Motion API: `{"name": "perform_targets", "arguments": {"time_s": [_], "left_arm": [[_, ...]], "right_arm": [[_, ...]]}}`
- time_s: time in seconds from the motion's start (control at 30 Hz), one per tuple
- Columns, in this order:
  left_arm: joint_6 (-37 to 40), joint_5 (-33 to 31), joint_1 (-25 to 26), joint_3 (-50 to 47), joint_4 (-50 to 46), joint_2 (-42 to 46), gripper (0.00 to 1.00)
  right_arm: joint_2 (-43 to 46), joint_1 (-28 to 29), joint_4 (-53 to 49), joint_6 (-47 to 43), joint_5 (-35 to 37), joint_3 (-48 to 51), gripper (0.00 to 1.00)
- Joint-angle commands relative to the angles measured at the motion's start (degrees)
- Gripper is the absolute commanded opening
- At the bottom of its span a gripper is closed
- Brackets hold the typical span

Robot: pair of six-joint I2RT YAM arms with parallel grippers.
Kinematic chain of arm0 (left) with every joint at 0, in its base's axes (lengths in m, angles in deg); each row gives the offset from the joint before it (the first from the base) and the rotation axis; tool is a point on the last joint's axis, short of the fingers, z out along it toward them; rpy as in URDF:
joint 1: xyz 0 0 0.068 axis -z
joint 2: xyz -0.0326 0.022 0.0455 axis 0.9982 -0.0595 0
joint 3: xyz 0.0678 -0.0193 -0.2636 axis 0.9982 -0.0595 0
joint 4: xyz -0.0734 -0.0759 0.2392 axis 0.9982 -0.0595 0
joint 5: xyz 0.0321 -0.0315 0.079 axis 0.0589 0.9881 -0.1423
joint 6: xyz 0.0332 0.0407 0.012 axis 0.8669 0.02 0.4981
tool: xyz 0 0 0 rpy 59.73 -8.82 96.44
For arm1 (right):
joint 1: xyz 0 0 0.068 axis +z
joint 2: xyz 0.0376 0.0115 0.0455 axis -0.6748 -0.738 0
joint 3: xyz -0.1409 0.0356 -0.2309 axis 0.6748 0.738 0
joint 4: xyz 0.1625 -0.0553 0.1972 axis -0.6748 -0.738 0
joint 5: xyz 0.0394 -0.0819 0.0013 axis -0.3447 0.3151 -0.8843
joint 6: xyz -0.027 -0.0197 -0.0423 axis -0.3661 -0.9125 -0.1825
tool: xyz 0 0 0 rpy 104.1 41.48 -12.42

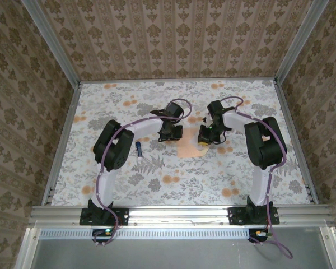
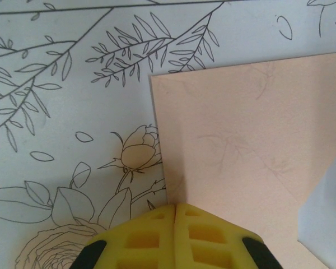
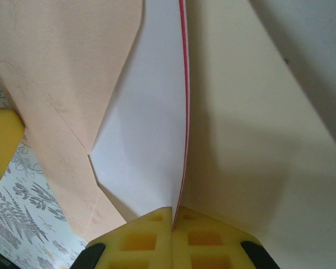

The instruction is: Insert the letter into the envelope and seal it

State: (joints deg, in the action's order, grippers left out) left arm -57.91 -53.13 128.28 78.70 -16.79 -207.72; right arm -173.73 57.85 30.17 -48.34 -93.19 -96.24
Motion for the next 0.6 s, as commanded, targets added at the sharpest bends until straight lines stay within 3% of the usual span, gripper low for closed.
{"name": "perform_targets", "arguments": {"time_s": [0.0, 0.57], "left_arm": [[-1.17, 1.61, 0.85, 0.34, -0.23, -1.93, 0.0], [-0.78, 1.48, 1.0, 0.48, -0.14, -1.71, 0.0]], "right_arm": [[-0.49, 0.91, 1.75, 1.45, -1.32, -1.17, 0.0], [-0.51, 2.54, 5.96, 3.19, -2.57, 0.95, 0.0]]}}
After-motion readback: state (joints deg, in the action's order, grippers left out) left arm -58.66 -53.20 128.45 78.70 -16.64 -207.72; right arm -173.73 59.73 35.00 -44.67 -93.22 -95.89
